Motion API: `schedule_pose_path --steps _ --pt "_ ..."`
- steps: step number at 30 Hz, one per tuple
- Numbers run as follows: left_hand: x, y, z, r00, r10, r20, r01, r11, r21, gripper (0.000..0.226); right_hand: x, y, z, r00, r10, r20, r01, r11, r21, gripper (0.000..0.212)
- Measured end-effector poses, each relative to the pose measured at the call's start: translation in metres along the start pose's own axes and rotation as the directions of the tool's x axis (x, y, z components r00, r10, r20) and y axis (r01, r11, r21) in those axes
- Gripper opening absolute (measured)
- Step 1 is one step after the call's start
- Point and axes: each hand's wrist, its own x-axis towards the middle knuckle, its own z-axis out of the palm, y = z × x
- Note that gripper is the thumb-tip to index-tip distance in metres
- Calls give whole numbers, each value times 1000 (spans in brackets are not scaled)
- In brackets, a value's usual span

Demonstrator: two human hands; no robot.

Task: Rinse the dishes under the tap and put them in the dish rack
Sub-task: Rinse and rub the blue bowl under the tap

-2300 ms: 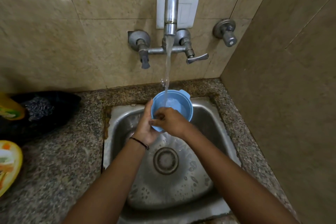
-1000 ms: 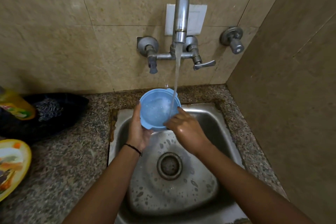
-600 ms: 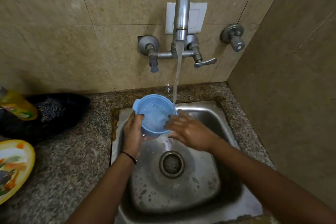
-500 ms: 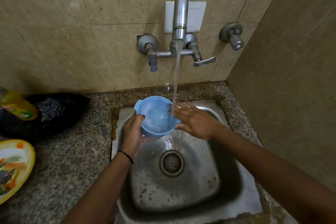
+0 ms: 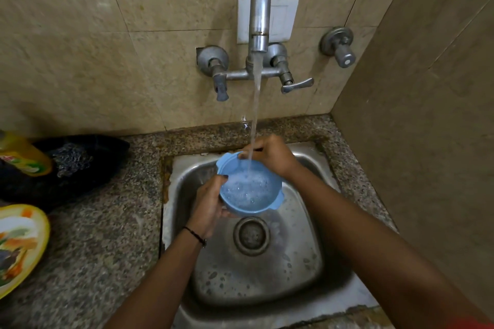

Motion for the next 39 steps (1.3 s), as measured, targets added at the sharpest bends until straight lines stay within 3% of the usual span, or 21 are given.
schedule_pose_path --steps 4,8,13,15,17,18,20,21,22,23,26,28,29,30,31,34,37,39 --pt "3 1 -4 999 -10 -34 8 999 -37 34 -9 8 -12 990 132 -58 -125 987 105 17" --pt "1 -3 5 1000 -10 -20 9 999 -37 32 -5 -8 -7 998 -40 -47 32 987 -160 7" --pt "1 -2 5 1000 7 -13 -8 997 -72 29 -10 -4 -6 986 84 -141 -106 983 -151 9" --pt "4 -1 3 1000 -2 -21 0 996 -84 32 -26 -1 0 955 -180 -235 49 879 -474 17" --pt "7 -2 3 1000 -20 -23 18 996 -85 41 -47 -6 17 897 -420 -141 208 681 -702 27" --pt "8 -2 4 999 -29 -19 27 996 -85 43 -56 -12 29 925 -377 -37 245 670 -701 28" --pt "9 -2 9 999 -39 27 41 996 -83 41 -65 -24 47 995 -60 76 93 815 -571 42" --pt "8 -3 13 998 -39 54 43 996 -81 38 -64 -27 53 984 117 132 -36 866 -499 52" --pt "9 -6 15 997 -38 70 45 995 -90 35 -62 -30 57 967 197 162 -103 883 -457 58" --pt "7 -6 16 995 -37 88 47 992 -116 31 -61 -34 59 959 205 196 -100 892 -440 61" --pt "10 -6 9 991 -80 111 95 985 -147 35 -74 -38 54 907 72 416 129 891 -436 59" --pt "14 -4 0 993 -92 70 98 991 -92 42 -89 -24 44 891 -68 449 333 770 -544 45" --pt "16 -3 -3 994 -95 58 99 992 -72 44 -94 -14 39 896 -162 413 415 636 -650 35" --pt "19 -3 -6 992 -109 59 113 991 -71 48 -97 -11 31 907 -184 377 415 537 -734 30" --pt "20 -2 -7 989 -130 72 136 986 -93 51 -100 -12 24 919 -132 371 383 516 -766 27" --pt "17 -5 -2 971 -184 151 211 958 -194 54 -104 -23 19 944 24 328 246 610 -753 25" --pt "15 -6 6 957 -203 210 257 927 -275 51 -105 -37 17 962 -140 234 260 730 -632 17" --pt "15 -1 10 954 -185 237 250 925 -285 43 -105 -42 8 984 -138 110 170 906 -387 15"
